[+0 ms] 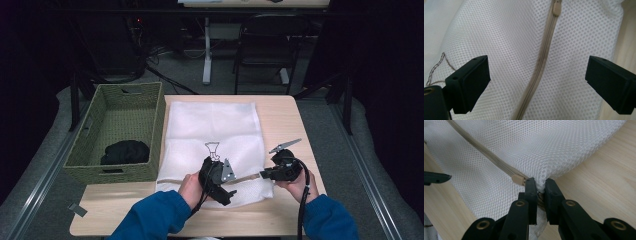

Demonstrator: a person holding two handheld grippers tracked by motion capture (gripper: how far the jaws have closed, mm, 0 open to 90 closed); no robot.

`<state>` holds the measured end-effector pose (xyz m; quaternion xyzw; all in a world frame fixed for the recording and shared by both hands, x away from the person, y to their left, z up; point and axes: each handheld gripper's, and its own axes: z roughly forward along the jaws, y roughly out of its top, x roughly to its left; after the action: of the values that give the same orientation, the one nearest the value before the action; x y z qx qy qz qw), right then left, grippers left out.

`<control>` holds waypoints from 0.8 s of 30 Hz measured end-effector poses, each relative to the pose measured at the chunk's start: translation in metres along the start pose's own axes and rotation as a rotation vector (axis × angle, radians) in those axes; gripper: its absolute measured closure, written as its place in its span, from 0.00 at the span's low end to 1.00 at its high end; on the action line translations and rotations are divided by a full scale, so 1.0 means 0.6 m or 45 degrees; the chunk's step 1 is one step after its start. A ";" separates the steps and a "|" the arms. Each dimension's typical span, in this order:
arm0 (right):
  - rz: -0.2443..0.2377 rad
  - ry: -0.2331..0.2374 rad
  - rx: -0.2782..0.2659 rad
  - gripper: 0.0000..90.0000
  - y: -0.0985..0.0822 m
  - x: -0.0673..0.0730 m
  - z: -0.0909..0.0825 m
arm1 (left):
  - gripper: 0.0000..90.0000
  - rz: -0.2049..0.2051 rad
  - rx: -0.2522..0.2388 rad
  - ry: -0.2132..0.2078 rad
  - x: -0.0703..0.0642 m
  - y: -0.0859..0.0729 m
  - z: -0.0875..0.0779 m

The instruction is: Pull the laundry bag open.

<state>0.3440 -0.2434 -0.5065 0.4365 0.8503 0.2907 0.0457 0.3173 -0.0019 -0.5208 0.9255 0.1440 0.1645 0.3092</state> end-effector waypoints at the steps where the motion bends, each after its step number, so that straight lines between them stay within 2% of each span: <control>1: 0.001 0.002 -0.003 0.92 0.000 0.000 0.000 | 0.07 0.006 0.001 -0.006 -0.001 0.003 0.003; 5: -0.004 -0.001 -0.010 0.92 0.000 0.000 -0.001 | 0.09 0.016 -0.021 -0.012 -0.007 0.014 0.013; 7: -0.005 0.000 -0.014 0.92 0.000 0.000 -0.001 | 0.18 0.024 -0.030 -0.009 -0.010 0.018 0.017; 15: -0.013 0.001 -0.029 0.92 0.000 0.003 -0.004 | 0.30 0.060 -0.057 -0.036 -0.021 0.027 0.032; 22: -0.014 0.009 -0.039 0.92 0.001 0.005 -0.005 | 0.48 0.071 -0.090 -0.047 -0.027 0.037 0.042; 23: -0.018 0.010 -0.042 0.92 0.001 0.006 -0.006 | 0.51 0.083 -0.108 -0.034 -0.030 0.040 0.045; 24: -0.026 0.006 -0.044 0.92 0.001 0.006 -0.006 | 0.55 0.085 -0.103 -0.050 -0.030 0.042 0.047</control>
<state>0.3413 -0.2420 -0.5025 0.4261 0.8497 0.3058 0.0540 0.3160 -0.0426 -0.5302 0.9196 0.1001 0.1623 0.3436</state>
